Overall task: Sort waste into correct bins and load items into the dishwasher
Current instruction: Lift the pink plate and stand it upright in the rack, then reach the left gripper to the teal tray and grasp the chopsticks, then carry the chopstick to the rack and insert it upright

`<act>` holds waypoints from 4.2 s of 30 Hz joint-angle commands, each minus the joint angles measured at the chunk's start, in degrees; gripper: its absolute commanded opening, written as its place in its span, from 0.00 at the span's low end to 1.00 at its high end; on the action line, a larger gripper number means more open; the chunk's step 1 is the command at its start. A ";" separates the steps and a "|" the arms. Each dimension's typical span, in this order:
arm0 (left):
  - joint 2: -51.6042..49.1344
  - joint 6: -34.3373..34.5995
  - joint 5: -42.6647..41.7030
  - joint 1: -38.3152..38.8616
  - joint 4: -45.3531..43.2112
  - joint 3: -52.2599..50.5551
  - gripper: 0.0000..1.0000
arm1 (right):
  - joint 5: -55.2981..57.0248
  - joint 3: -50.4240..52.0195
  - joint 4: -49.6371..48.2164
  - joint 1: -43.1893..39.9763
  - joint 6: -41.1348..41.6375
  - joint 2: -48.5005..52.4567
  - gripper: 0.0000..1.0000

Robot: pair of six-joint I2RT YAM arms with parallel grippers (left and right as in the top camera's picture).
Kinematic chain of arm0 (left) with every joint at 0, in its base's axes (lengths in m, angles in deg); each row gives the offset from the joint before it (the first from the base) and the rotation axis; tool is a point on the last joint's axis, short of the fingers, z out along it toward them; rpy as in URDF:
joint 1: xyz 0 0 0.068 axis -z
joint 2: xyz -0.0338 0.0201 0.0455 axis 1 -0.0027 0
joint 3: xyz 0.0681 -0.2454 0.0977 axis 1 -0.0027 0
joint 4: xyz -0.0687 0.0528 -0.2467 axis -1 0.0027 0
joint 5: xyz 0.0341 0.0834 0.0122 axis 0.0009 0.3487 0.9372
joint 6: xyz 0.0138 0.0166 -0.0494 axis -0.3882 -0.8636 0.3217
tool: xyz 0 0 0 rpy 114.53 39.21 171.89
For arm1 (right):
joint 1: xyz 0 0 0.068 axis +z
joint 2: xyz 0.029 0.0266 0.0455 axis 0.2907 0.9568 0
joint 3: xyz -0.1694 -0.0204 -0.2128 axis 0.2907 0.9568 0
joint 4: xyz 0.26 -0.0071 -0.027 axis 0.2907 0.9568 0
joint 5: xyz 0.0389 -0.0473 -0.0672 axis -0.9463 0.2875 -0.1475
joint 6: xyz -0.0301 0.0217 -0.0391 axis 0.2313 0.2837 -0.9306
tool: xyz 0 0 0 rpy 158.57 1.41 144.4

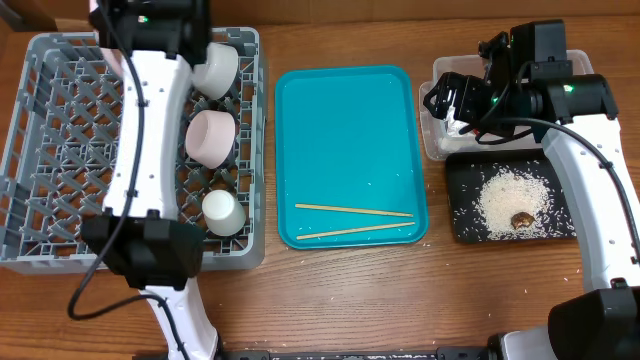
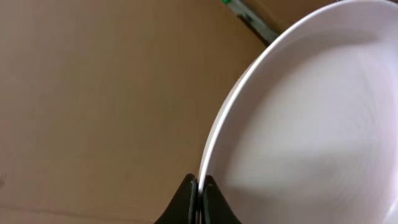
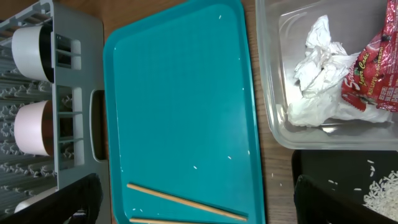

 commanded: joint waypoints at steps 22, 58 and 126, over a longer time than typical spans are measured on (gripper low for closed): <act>-14.64 -4.52 -27.74 -4.61 0.61 -0.20 1.00 | 0.17 -0.55 -0.28 0.17 -0.02 -0.33 1.00; -8.87 -29.88 -79.41 23.45 25.83 -8.37 0.92 | 0.17 -0.55 -0.28 0.17 -0.02 -0.33 1.00; -11.69 21.40 -53.24 17.46 11.58 6.86 0.04 | 0.17 -0.55 -0.28 0.17 -0.02 -0.33 1.00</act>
